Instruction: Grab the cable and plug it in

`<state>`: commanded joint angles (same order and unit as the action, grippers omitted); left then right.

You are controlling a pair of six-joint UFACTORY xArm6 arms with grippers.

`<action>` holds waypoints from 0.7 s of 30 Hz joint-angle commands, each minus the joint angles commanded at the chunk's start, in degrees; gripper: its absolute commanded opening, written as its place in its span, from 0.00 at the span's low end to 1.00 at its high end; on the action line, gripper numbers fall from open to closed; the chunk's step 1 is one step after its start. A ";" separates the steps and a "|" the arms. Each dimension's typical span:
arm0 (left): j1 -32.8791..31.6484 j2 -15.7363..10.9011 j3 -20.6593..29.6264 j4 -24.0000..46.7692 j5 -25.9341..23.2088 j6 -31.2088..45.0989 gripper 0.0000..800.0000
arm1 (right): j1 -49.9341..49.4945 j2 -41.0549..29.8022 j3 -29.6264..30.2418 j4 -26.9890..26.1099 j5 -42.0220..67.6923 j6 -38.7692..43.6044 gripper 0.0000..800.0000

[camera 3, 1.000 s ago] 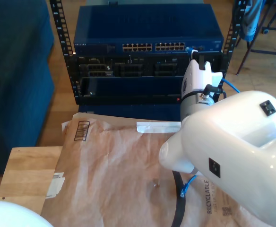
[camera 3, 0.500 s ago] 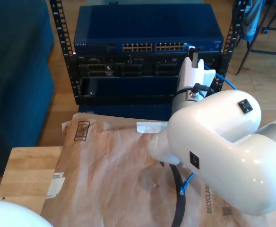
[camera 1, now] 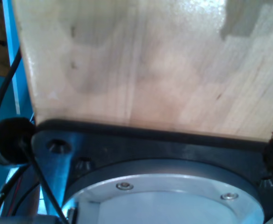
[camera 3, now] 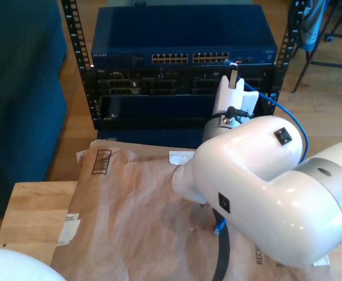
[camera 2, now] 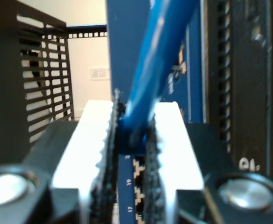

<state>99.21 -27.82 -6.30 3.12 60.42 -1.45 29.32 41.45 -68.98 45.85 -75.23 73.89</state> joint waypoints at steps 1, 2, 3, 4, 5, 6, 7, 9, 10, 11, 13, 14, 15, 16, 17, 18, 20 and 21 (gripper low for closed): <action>0.00 0.00 0.00 0.00 0.00 0.00 1.00 | 0.00 0.26 -0.44 0.00 -0.53 0.00 0.00; 0.00 0.00 0.00 0.00 0.00 0.00 1.00 | 0.00 0.62 -0.79 0.00 -0.88 0.00 0.00; 0.00 0.00 0.00 0.00 -0.09 0.00 1.00 | -0.09 0.70 -1.05 0.00 -0.88 0.00 0.00; 0.00 0.00 0.00 0.00 0.00 0.00 1.00 | 0.00 0.88 -1.14 0.00 -0.97 0.00 0.00; 0.00 0.00 0.00 0.00 0.00 0.00 1.00 | -0.09 1.23 -1.58 0.00 -0.97 0.00 0.00; 0.00 0.00 0.00 0.00 0.00 0.00 1.00 | -0.09 1.67 -2.11 0.00 -0.97 0.00 0.00; 0.00 0.00 0.00 0.00 0.00 0.00 1.00 | -0.09 1.93 -2.46 0.00 -0.97 0.00 0.00; 0.00 0.00 0.00 0.00 -0.09 0.00 1.00 | -0.09 2.20 -2.90 0.00 -0.97 0.00 0.00; 0.00 0.00 0.00 0.00 0.00 0.00 1.00 | -0.09 2.55 -3.43 0.00 -0.97 0.00 0.00; 0.00 0.00 0.00 0.00 0.00 0.00 1.00 | -0.09 2.99 -3.96 0.00 -0.97 0.00 0.00; 0.00 0.00 0.00 0.00 0.00 0.00 1.00 | -0.09 3.34 -4.84 0.00 -0.97 0.00 0.00; 0.00 0.00 0.00 0.00 0.00 0.00 1.00 | -0.09 3.43 -5.10 0.00 -0.97 0.00 0.00; 0.00 0.00 0.00 0.00 0.00 0.00 1.00 | -0.09 3.60 -5.19 0.00 -0.97 0.00 0.00; 0.00 0.00 0.00 0.00 0.00 0.00 1.00 | -0.09 3.69 -5.19 0.00 -0.97 0.00 0.00; 0.00 0.00 0.00 0.00 0.00 0.00 1.00 | -0.09 3.78 -5.19 0.00 -0.97 0.00 0.00; 0.00 0.00 0.00 0.00 0.00 0.00 1.00 | -0.09 3.78 -5.19 0.00 -0.97 0.00 0.00; 0.00 0.00 0.00 0.00 0.00 0.00 1.00 | -0.18 3.78 -5.10 0.00 -1.05 0.00 0.00; 0.00 0.00 0.00 0.00 0.00 0.00 1.00 | -0.18 3.78 -5.10 0.09 -1.05 0.00 0.00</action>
<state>99.21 -27.82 -6.30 3.12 60.42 -1.45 29.14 45.23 -74.08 45.93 -76.29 73.89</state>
